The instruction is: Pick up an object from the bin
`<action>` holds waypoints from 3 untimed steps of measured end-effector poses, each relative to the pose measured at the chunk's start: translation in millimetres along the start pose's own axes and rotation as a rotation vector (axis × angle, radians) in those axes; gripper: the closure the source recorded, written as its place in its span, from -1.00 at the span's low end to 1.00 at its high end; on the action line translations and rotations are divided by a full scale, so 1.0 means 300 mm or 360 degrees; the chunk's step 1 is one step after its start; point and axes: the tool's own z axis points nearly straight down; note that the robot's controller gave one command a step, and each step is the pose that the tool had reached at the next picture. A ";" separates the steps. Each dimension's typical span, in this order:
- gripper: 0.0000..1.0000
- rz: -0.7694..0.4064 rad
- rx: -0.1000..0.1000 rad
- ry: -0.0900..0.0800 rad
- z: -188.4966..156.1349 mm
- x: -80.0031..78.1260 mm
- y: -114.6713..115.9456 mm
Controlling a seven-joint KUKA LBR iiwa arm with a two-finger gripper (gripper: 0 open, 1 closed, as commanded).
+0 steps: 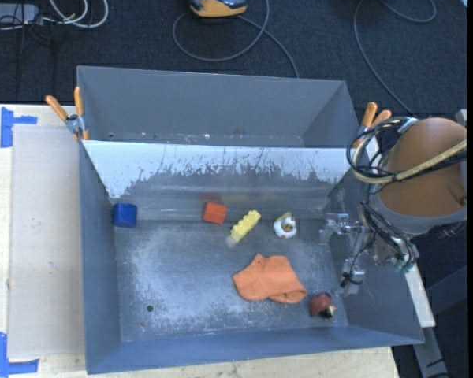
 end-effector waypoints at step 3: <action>-1.00 -0.0218 0.0002 -0.0015 0.300 0.006 0.242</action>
Offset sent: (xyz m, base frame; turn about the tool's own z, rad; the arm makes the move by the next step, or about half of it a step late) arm 0.0244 0.0785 -0.0884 -0.2358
